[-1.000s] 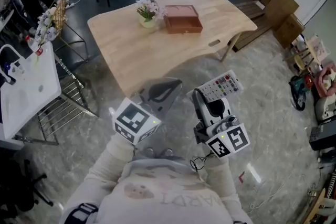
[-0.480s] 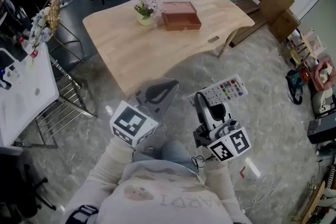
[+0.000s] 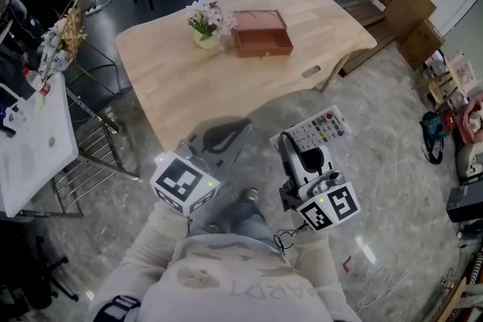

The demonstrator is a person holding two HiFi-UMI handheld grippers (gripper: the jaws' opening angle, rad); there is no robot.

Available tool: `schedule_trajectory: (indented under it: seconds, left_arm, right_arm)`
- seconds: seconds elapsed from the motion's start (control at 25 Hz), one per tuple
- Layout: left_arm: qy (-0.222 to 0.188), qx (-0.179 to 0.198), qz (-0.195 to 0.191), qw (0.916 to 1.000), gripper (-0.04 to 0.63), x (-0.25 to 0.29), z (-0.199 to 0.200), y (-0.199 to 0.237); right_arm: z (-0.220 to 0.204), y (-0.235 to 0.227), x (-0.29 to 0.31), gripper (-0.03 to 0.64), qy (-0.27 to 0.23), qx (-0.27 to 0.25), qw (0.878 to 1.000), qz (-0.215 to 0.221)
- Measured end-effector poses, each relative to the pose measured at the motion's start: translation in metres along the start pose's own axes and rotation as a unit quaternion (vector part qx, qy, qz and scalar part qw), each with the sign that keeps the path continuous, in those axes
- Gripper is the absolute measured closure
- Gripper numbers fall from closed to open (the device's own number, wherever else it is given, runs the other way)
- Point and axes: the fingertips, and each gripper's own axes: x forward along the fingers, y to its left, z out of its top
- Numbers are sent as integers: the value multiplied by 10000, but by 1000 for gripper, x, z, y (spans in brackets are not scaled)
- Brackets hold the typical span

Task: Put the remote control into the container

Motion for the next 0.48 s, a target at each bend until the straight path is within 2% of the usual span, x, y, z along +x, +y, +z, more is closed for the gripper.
schedule_trajectory:
  seconds: [0.28,0.48]
  left_arm:
    - [13,31,251,9997,581,78,5,29]
    - [-17,79,543,9985,581,118,6,51]
  right_arm:
    - [13,-99,47,505,188,-52,9997,167]
    - [20,-153,73,505,219,-69,9992,313]
